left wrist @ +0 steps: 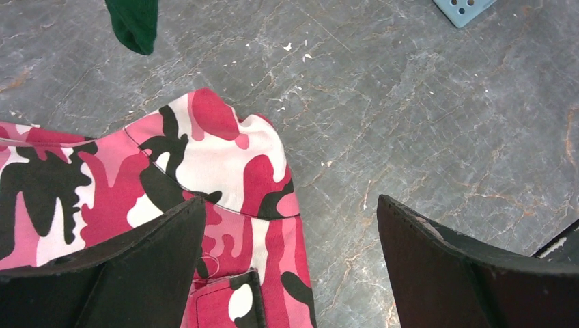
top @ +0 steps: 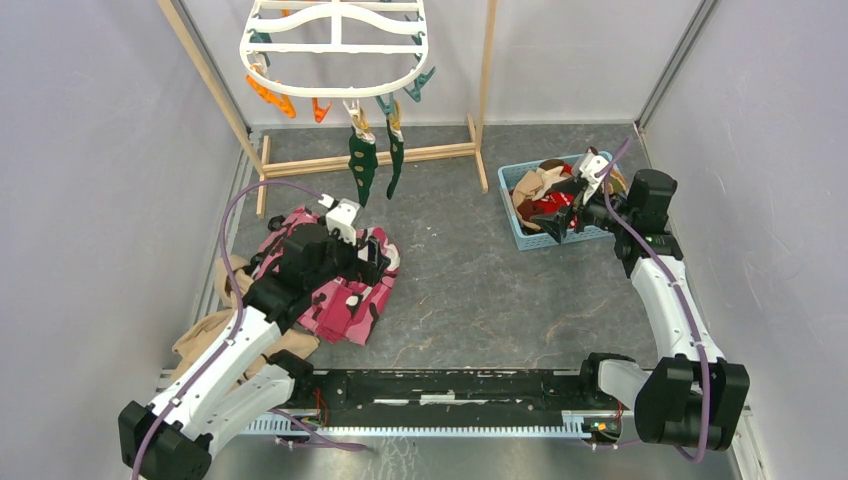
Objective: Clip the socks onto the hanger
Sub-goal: Pick up the sock from the bin.
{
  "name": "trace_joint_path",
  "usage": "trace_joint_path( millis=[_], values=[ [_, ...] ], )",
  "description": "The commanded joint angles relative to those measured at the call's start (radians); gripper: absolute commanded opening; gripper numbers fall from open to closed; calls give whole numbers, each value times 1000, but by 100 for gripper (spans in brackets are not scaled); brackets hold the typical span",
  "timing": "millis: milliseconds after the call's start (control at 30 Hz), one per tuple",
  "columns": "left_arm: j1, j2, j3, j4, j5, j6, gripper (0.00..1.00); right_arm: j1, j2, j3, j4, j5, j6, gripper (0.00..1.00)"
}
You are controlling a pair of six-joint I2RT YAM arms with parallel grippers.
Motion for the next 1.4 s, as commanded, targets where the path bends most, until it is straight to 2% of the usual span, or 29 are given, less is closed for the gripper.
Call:
trace_joint_path(
  millis=[0,300,467,700,1000,1367],
  values=[
    [30,-7,11,10,17,19,100,-11,-22,1,44,5,36,93],
    [71,-58,4,11,-50,19,100,-27,-16,14,66,51,121,95],
    [88,-93,-2,18,-62,13,100,-35,-9,21,46,82,105,97],
    [112,-129,11,22,41,-23,100,-77,-31,23,20,153,52,98],
    [275,-200,-19,110,248,-112,100,-102,22,57,28,410,159,98],
    [293,-161,-24,117,266,-115,100,-102,156,148,14,558,291,97]
  ],
)
